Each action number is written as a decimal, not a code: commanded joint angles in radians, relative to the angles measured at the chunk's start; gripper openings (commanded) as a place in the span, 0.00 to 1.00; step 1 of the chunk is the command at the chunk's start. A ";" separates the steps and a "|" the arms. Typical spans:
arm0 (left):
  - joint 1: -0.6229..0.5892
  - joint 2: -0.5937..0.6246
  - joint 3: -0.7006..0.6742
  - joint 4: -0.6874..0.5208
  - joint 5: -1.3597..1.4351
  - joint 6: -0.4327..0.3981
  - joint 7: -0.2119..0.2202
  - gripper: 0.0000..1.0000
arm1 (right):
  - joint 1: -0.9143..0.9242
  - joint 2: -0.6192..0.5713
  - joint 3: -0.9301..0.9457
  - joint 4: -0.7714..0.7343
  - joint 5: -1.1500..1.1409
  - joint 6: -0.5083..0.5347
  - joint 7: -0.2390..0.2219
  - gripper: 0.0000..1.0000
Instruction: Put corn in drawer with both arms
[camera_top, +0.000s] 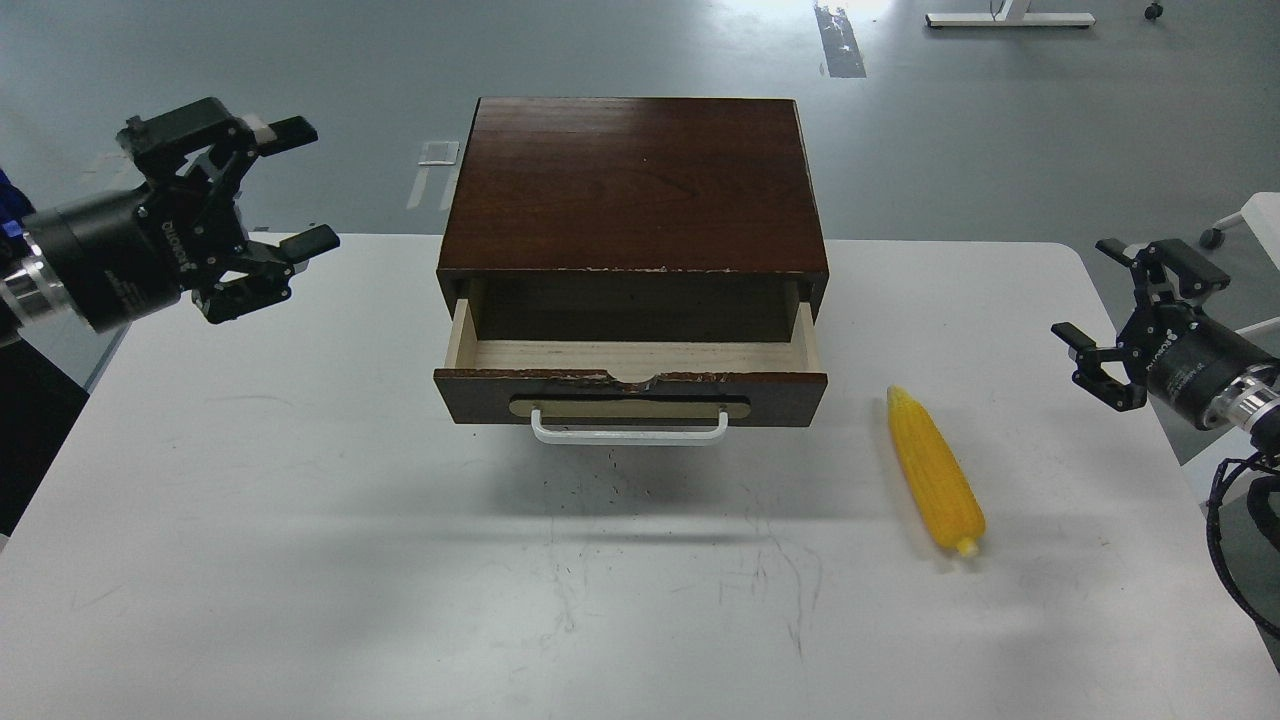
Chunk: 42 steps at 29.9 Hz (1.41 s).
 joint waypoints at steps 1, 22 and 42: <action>0.051 -0.061 -0.001 0.114 -0.071 0.000 0.000 0.99 | 0.049 -0.062 0.003 0.051 -0.226 0.000 0.000 1.00; 0.132 -0.156 -0.032 0.186 -0.145 0.000 0.000 0.99 | 0.192 -0.004 -0.168 0.157 -1.231 -0.062 0.000 1.00; 0.164 -0.153 -0.081 0.185 -0.145 0.000 0.000 0.99 | 0.247 0.123 -0.332 0.108 -1.231 -0.062 0.000 0.23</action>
